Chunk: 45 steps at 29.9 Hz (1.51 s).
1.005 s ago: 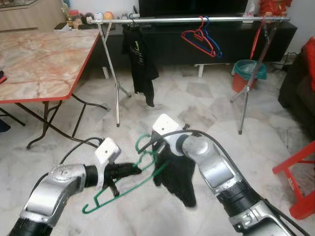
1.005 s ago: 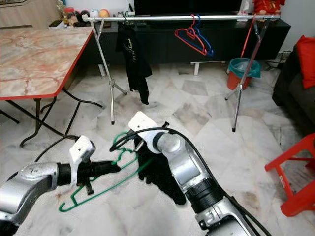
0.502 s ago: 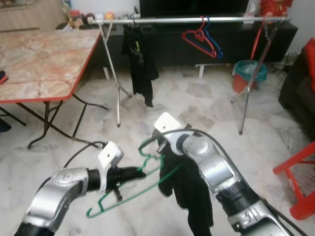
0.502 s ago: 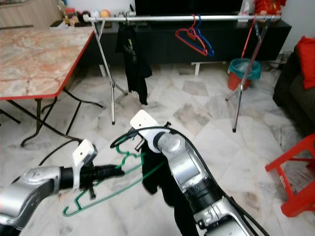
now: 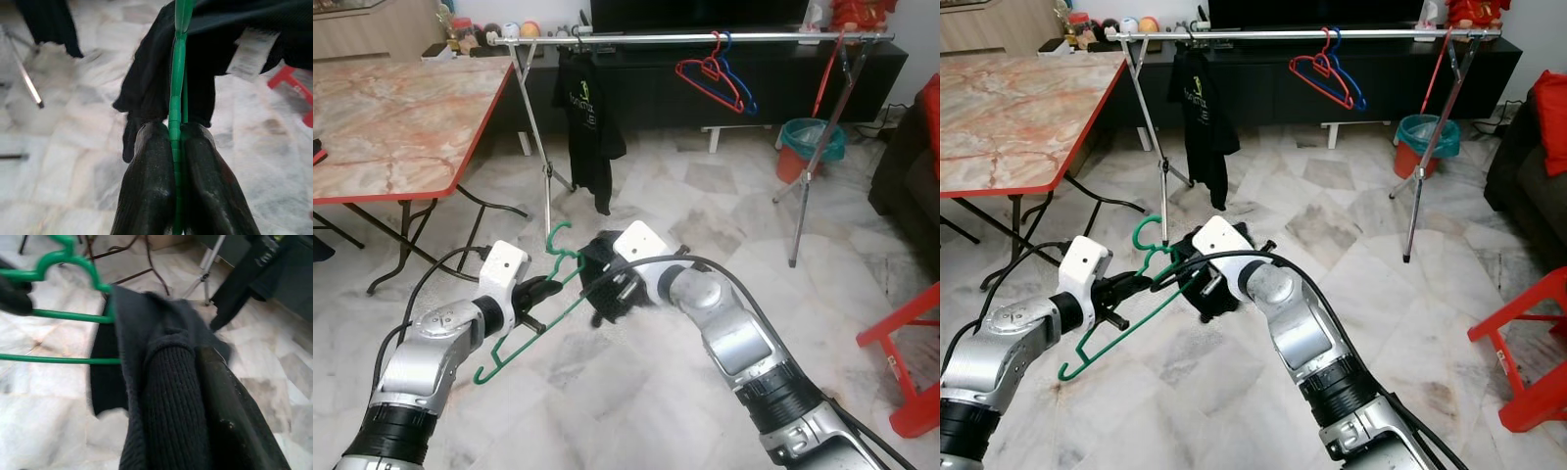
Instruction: Hang hanger
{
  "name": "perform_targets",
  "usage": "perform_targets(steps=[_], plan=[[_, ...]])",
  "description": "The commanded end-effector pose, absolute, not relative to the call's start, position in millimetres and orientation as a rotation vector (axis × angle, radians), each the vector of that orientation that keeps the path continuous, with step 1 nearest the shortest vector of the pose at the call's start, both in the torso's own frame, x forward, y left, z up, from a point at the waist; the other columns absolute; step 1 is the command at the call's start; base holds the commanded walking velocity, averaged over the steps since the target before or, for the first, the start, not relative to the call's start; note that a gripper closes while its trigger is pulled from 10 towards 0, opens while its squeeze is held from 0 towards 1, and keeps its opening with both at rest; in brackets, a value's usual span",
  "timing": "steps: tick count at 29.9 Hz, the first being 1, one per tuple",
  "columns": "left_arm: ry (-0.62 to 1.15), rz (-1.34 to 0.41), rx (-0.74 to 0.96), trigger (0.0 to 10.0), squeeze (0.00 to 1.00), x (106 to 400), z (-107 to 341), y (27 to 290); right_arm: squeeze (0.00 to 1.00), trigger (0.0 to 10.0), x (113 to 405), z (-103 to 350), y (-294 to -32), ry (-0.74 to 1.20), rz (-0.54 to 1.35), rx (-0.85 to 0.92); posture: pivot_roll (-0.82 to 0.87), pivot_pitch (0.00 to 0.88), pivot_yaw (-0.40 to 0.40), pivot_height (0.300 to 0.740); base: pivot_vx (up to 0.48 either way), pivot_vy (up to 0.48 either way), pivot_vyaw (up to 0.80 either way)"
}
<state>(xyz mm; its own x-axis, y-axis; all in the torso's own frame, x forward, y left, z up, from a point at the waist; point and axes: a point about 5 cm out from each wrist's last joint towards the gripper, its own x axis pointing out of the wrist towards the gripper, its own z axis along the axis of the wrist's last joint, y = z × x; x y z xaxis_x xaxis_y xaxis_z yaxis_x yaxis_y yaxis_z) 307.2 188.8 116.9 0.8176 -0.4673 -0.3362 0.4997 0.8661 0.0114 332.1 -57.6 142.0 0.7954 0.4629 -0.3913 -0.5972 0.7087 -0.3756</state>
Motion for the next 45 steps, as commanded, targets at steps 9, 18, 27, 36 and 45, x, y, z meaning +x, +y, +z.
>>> perform_targets(steps=[9, 18, 27, 36, 45], plan=[[0.319, -0.575, 0.144, 10.0, 0.0, 304, 127, 194, 0.0, 10.0, 344, 146, -77, 0.278, 0.407, -0.483, 0.0, 0.031, 0.049, 0.74, 0.0, 0.0, 0.0], [0.358, -0.843, 0.136, 10.0, 0.0, 280, 128, 180, 0.0, 10.0, 342, 139, -74, 0.292, 0.414, -0.508, 0.0, 0.03, 0.049, 0.74, 0.0, 0.0, 0.0], [0.447, -1.076, 0.111, 10.0, 0.0, 251, 124, 173, 0.0, 10.0, 344, 134, -81, 0.314, 0.398, -0.542, 0.0, 0.028, 0.049, 0.74, 0.0, 0.0, 0.0], [0.26, -0.733, 0.14, 10.0, 0.0, 292, 139, 183, 0.0, 10.0, 340, 132, -76, 0.32, 0.419, -0.541, 0.0, 0.022, 0.049, 0.74, 0.0, 0.0, 0.0], [0.329, -0.791, 0.151, 10.0, 0.0, 285, 134, 185, 0.0, 10.0, 340, 135, -74, 0.305, 0.406, -0.52, -0.01, 0.017, 0.051, 0.74, 0.0, 0.0, 0.0]])
